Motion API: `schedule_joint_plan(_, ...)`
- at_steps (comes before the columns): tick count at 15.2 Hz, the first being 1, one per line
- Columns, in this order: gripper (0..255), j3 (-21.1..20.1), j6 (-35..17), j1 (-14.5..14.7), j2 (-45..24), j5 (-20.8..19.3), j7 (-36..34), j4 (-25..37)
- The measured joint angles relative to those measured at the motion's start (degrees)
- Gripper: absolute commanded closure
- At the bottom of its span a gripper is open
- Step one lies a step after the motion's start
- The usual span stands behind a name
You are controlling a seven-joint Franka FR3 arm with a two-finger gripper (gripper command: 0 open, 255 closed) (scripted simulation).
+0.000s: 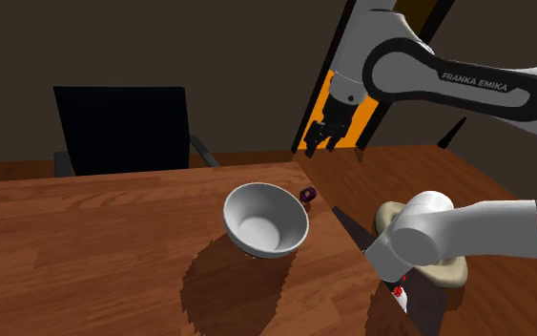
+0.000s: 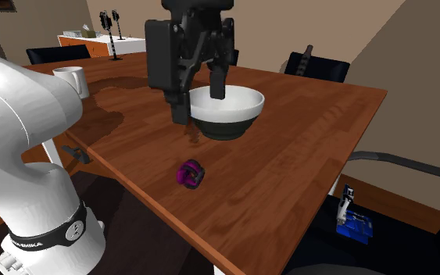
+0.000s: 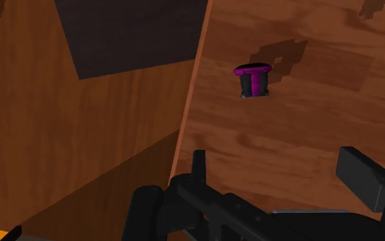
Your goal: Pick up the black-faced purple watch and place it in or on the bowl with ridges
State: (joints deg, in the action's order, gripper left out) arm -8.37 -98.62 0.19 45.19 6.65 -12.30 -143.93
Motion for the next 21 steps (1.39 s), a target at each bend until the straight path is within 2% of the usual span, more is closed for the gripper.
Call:
schedule_joint_plan(6, 0, -4.5, -5.9, 1.2, 0.4, 1.5, -4.1, -9.9)
schedule_joint_plan(9, 0, -5.6, -8.8, 1.6, -0.1, 2.1, -4.8, -12.8)
schedule_joint_plan(14, 0, -6.1, -12.9, 1.7, -1.1, 2.5, -4.8, -16.0)
schedule_joint_plan(21, 0, -6.2, -13.6, 1.8, -1.2, 2.6, -4.8, -16.6)
